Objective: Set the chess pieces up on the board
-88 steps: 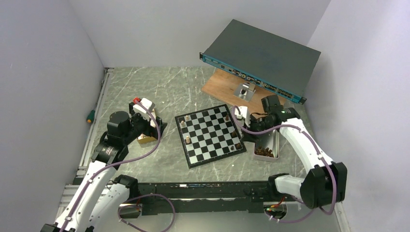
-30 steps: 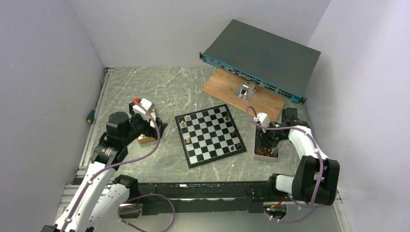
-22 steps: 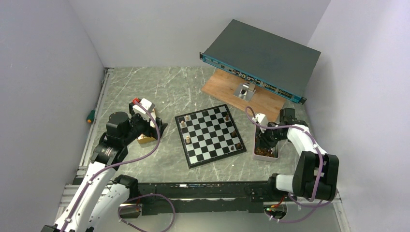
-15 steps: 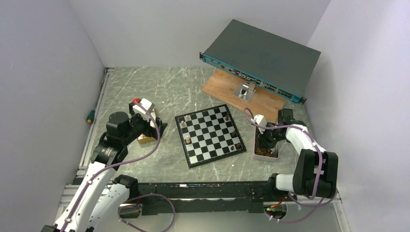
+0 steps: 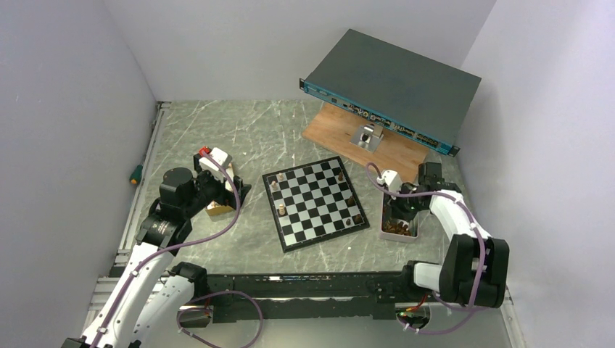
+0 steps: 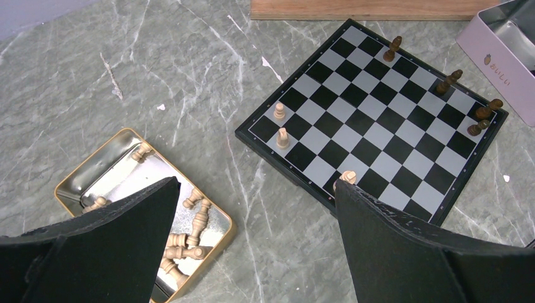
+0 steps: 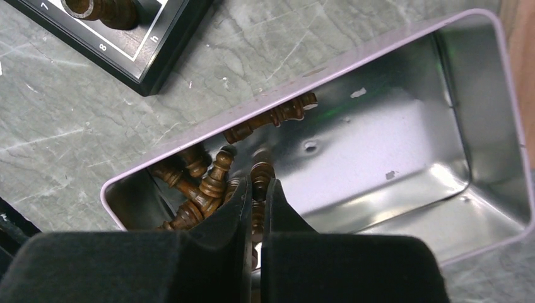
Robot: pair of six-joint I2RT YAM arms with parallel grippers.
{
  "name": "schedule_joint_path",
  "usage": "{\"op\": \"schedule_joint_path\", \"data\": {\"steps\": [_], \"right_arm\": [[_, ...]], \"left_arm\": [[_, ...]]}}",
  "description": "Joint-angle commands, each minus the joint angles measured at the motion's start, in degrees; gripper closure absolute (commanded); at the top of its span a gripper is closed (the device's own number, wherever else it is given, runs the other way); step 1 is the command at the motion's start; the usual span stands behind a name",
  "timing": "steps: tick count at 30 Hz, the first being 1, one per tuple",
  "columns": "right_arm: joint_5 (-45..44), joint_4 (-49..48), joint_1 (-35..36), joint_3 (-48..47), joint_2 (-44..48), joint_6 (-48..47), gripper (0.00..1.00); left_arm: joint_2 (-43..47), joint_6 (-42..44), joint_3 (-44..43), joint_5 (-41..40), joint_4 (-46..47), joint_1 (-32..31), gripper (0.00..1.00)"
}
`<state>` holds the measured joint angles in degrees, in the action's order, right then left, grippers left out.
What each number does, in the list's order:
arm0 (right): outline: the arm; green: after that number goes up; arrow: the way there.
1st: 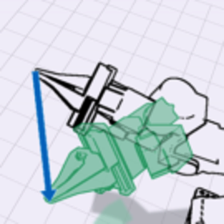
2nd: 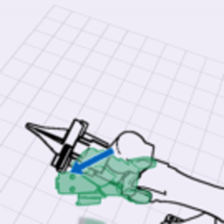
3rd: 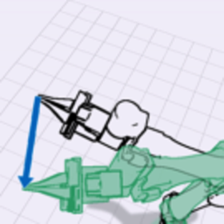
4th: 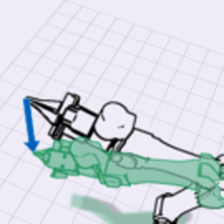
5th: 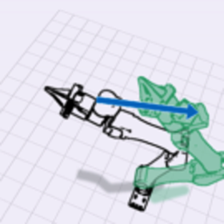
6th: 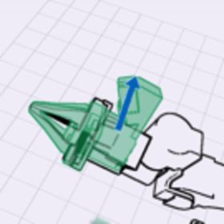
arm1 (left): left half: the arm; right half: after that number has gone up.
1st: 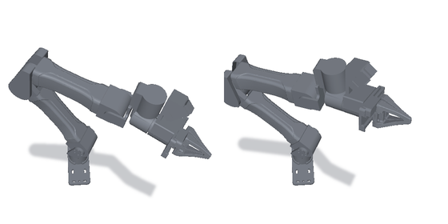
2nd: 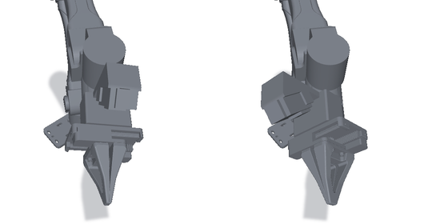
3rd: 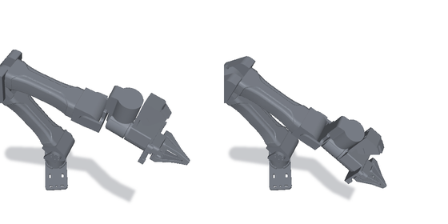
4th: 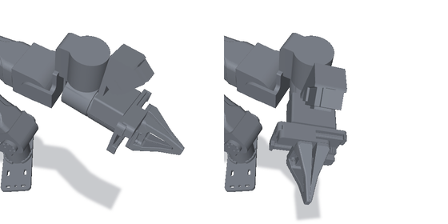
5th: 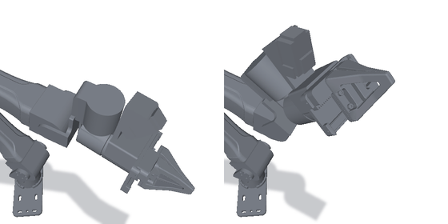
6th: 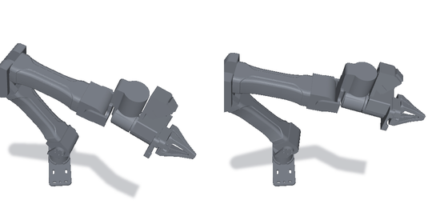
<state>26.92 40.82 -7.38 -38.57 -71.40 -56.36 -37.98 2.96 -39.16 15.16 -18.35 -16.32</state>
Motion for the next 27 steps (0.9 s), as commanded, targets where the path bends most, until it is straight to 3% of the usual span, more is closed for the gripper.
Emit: {"op": "schedule_joint_path", "data": {"steps": [1, 14, 27], "right_arm": [[-1.7, -0.1, 0.2, -2.6, 3.5, 0.6, 1.00], [5.9, 11.3, 1.7, -10.9, 9.5, -0.9, 1.00], [9.0, 13.3, 21.1, -17.9, 6.0, 0.7, 1.00]], "left_arm": [[0.6, 0.3, -0.8, 0.8, 1.4, 0.2, 0.01], [0.6, 0.2, -0.8, 0.9, 1.4, 0.2, 0.01], [0.2, 0.3, -0.8, 0.6, 1.4, 0.2, 0.01]]}}
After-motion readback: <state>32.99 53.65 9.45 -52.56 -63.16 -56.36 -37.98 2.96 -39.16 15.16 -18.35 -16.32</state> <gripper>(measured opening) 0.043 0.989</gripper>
